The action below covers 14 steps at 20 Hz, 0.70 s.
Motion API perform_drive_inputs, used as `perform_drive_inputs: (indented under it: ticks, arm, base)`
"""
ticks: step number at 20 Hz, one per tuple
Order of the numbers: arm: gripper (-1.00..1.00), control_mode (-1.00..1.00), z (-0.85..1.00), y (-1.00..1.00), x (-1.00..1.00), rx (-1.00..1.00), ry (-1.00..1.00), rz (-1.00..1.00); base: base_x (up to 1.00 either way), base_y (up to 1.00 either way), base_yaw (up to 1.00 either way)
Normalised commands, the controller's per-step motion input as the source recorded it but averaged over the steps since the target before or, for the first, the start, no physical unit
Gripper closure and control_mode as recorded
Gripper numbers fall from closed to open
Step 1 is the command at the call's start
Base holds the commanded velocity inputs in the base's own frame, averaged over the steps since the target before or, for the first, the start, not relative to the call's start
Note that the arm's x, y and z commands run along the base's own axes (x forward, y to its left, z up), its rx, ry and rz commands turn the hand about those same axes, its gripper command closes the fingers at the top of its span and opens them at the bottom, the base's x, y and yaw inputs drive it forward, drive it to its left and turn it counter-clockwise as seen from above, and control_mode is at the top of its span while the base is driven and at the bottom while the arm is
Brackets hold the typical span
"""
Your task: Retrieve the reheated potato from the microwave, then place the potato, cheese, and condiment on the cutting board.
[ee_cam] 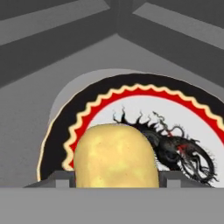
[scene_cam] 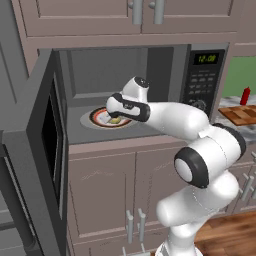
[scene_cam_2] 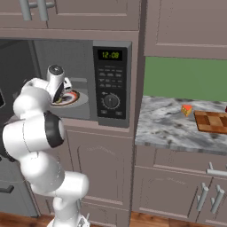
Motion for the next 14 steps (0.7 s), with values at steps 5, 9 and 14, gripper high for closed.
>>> perform_drive_inputs:
  ticks: [5,9,14]
  arm:
    - [1.0,-1.0,0.14,-0.18,-0.42,0.0,-0.01,-0.01]
    - [1.0,-1.0,0.29,-0.19,-0.38,0.0,0.0,-0.04]
    - [1.0,-1.0,0.28,-0.15,-0.3,0.0,0.0,-0.05]
  base:
    - [0.0,0.0,0.0]
    - [0.0,0.0,0.0]
    - [0.0,0.0,0.0]
